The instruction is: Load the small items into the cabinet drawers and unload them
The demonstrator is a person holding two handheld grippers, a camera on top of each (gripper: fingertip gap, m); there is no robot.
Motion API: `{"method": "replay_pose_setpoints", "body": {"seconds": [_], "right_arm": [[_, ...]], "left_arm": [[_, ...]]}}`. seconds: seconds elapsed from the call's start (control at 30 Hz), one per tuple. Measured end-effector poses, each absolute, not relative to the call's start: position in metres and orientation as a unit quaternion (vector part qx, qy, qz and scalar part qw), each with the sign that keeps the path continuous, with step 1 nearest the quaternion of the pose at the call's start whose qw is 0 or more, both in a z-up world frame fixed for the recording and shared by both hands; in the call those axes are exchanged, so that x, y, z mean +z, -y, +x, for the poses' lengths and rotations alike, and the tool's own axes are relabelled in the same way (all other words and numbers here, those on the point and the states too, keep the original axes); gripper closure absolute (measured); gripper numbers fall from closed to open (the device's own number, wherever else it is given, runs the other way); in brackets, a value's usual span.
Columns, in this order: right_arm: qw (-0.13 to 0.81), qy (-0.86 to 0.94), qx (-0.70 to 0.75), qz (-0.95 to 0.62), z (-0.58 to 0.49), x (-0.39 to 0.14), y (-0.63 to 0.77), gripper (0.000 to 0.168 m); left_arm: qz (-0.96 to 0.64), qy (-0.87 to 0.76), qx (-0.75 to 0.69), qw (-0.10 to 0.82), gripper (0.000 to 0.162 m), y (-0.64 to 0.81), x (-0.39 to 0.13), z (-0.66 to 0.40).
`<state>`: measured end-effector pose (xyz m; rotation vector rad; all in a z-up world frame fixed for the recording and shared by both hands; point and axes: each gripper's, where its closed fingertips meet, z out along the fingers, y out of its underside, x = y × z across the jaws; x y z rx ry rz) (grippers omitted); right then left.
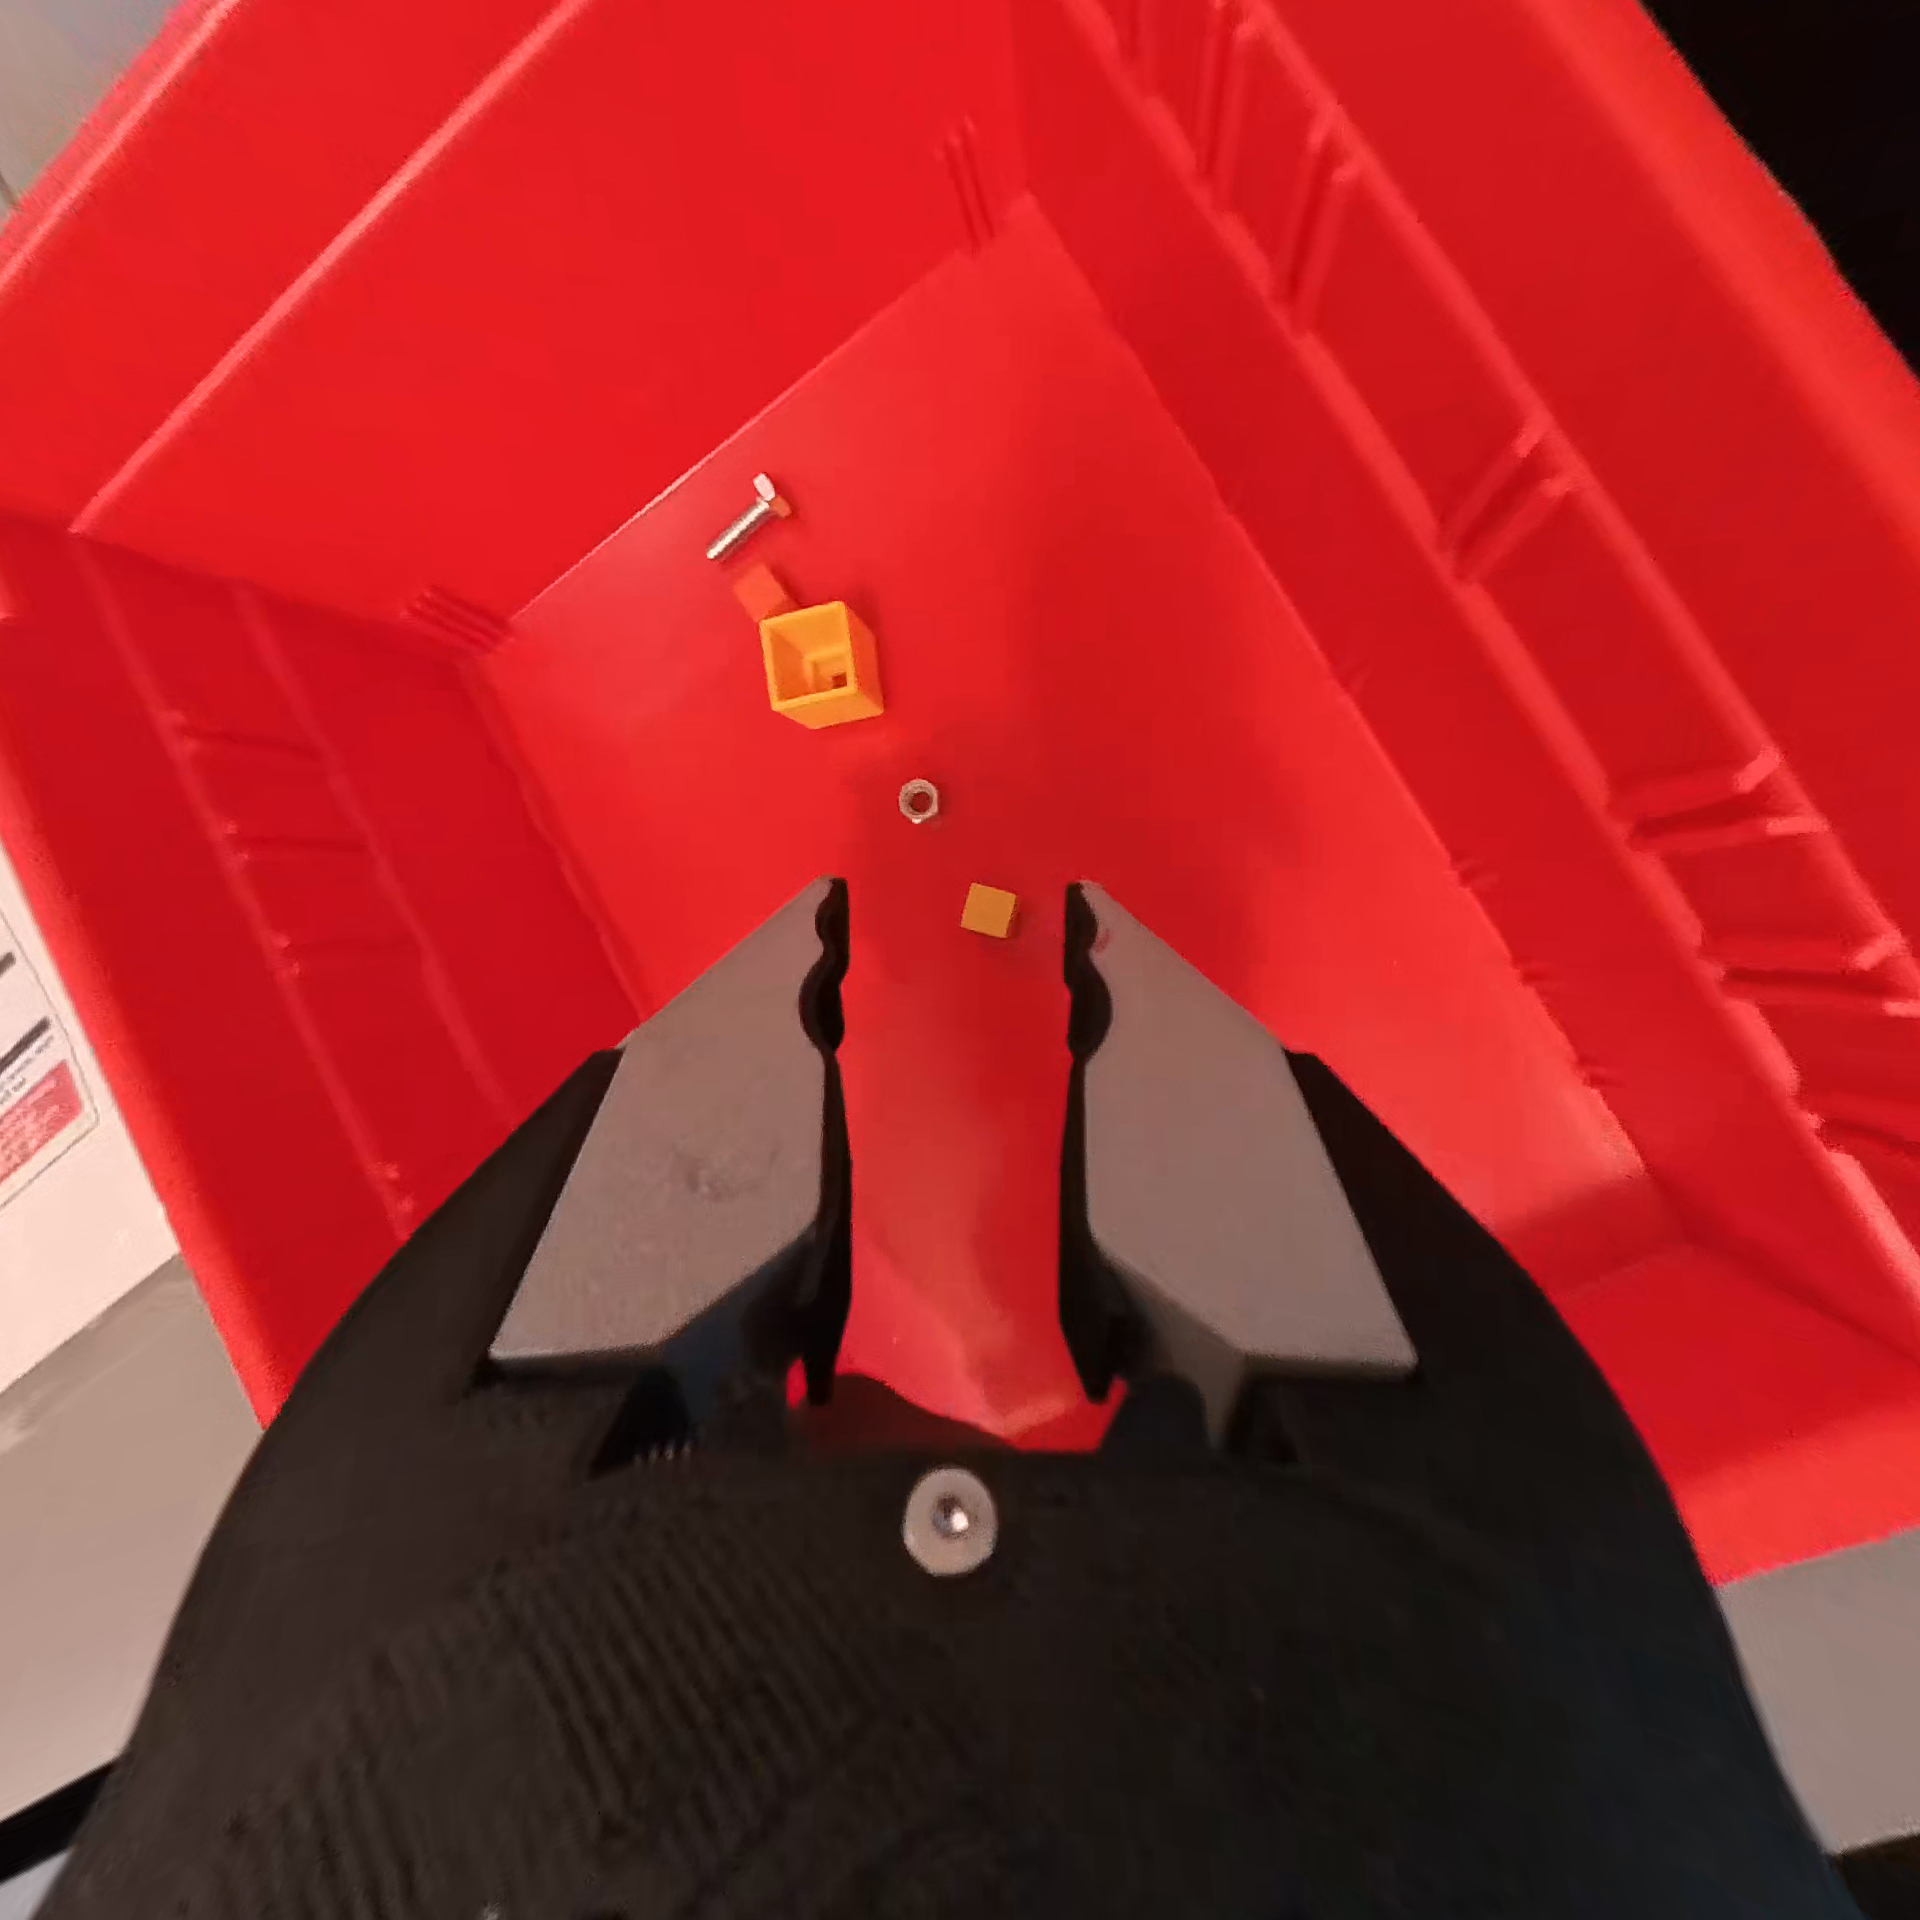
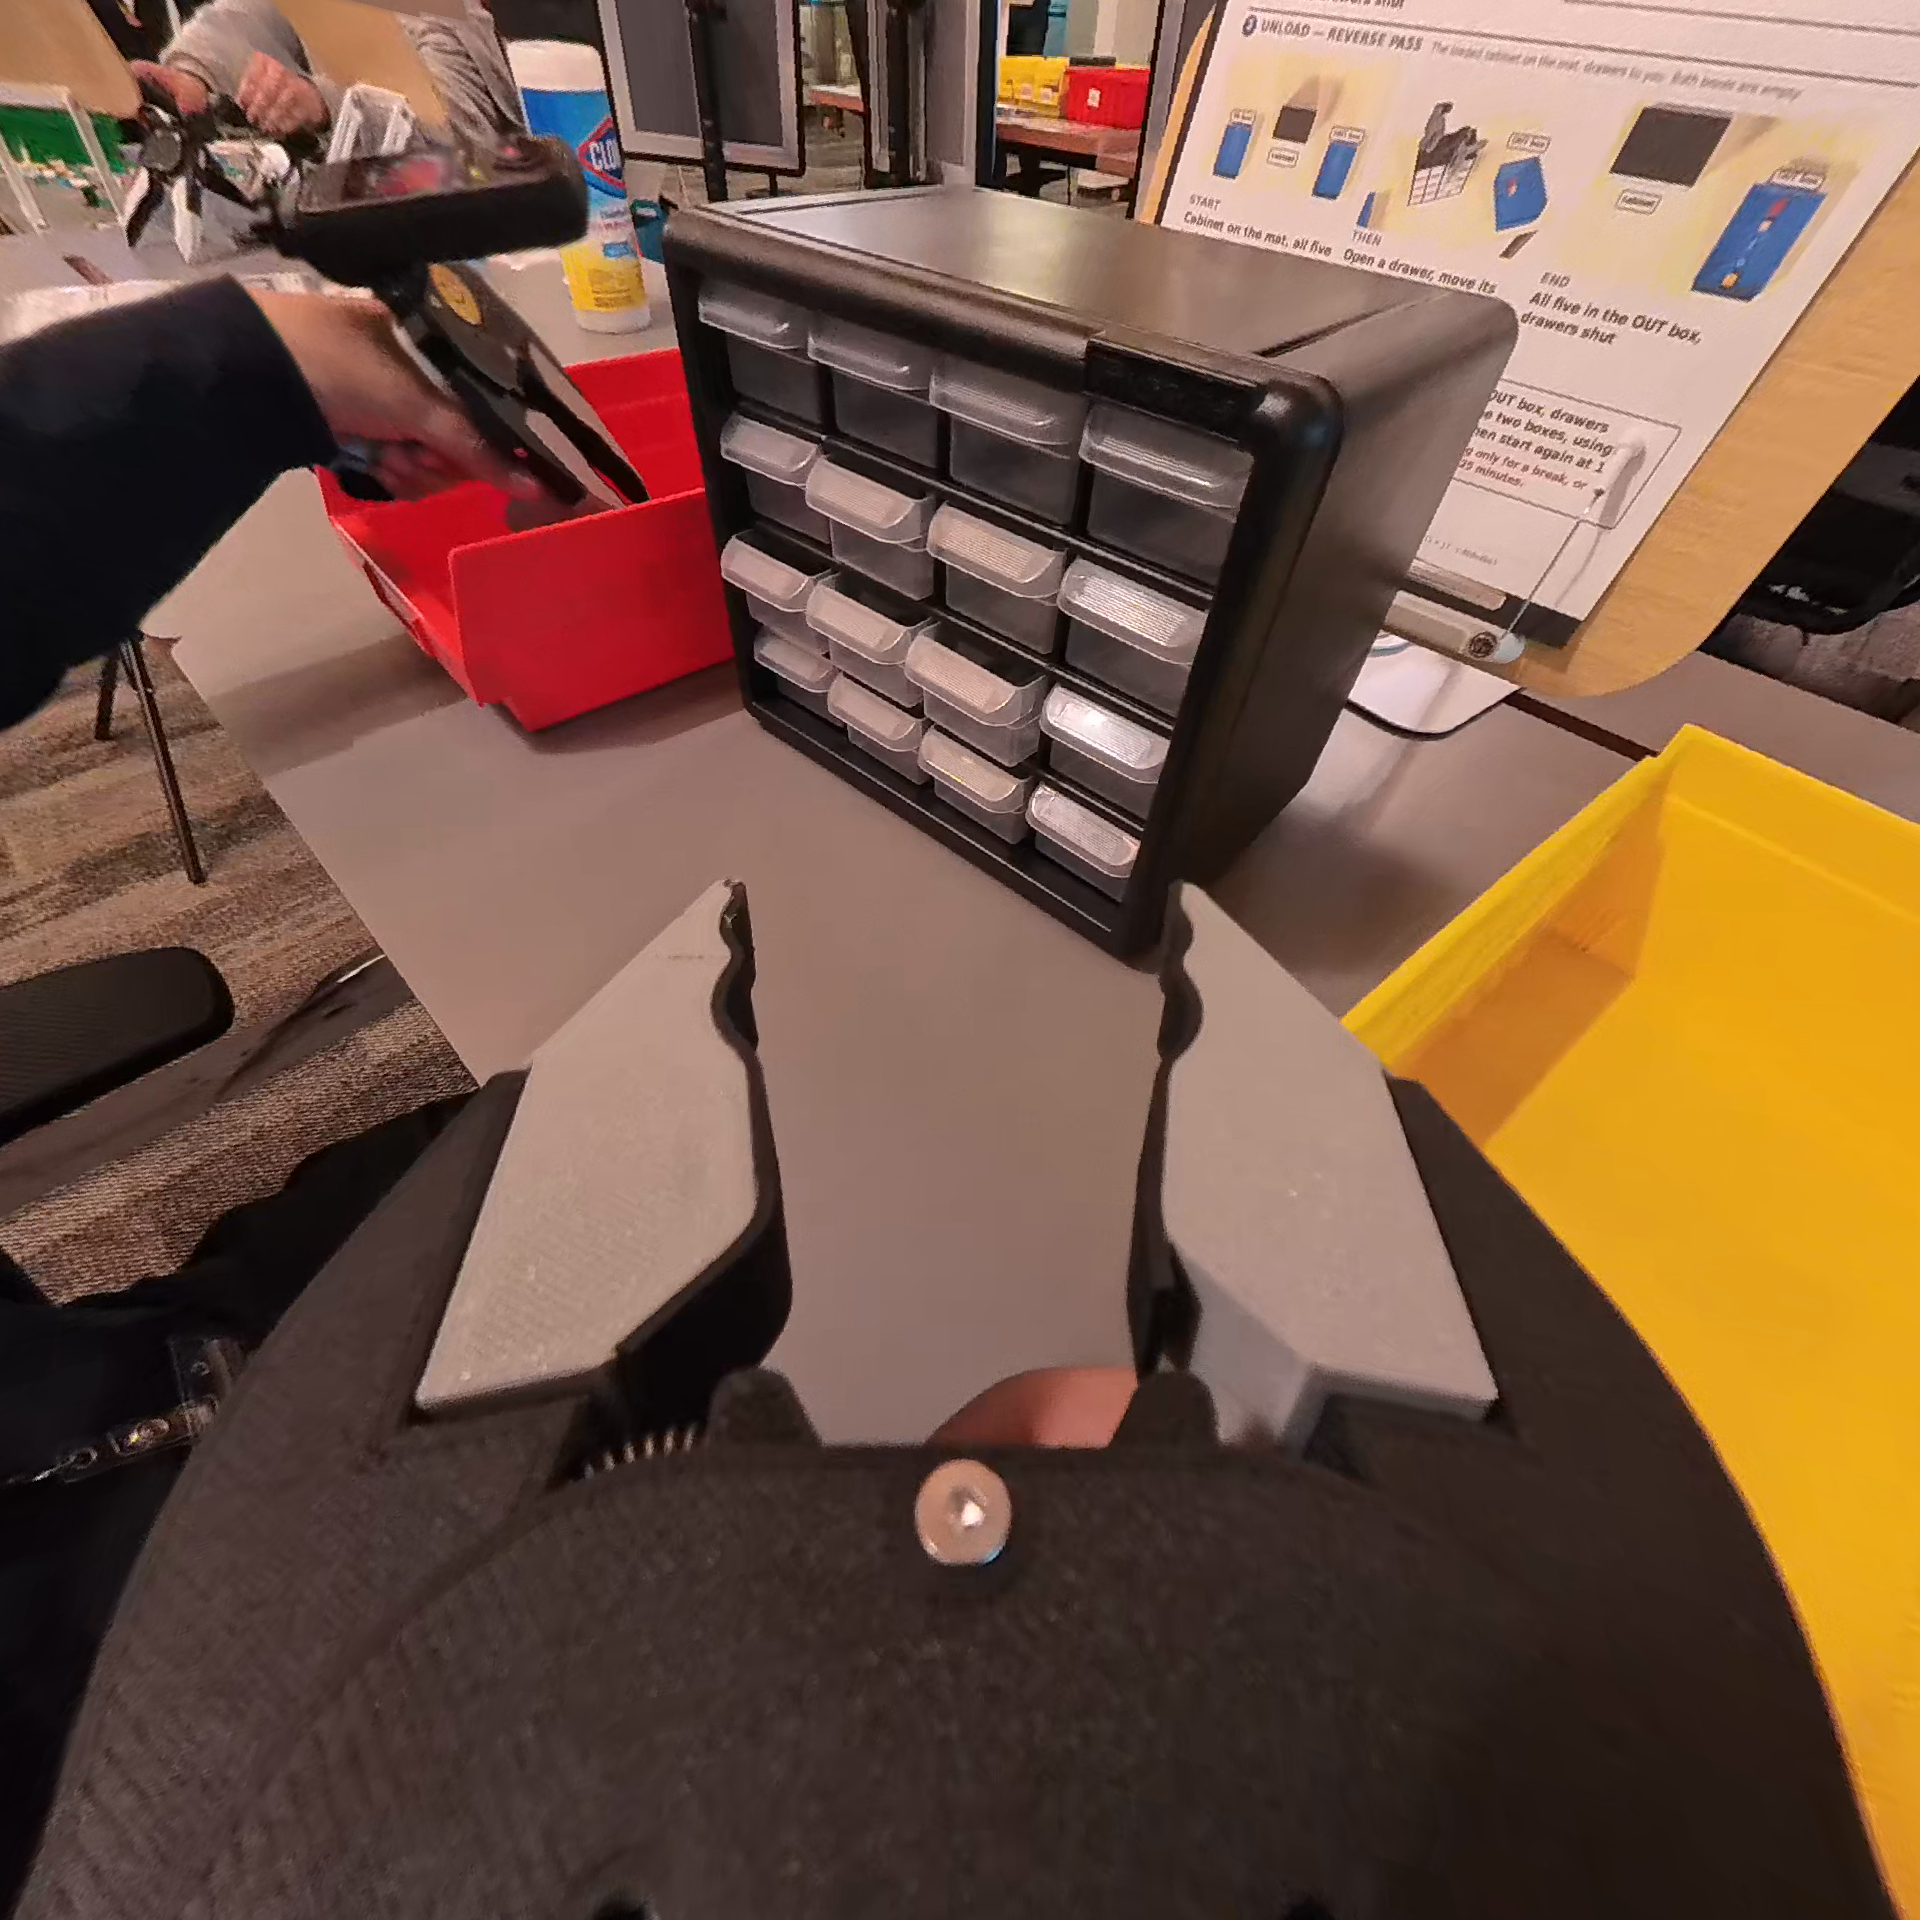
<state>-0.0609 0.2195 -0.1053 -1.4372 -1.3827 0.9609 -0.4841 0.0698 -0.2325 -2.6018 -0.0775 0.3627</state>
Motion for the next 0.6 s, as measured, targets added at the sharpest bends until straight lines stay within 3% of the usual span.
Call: {"method": "replay_pose_setpoints", "body": {"seconds": [0.6], "right_arm": [[0.449, 0.567, 0.370, -0.584, -0.061, -0.112, -0.223, 0.092]], "left_arm": [[-0.983, -0.040, 0.085, 0.158, 0.130, -0.067, -0.258, -0.492]]}}
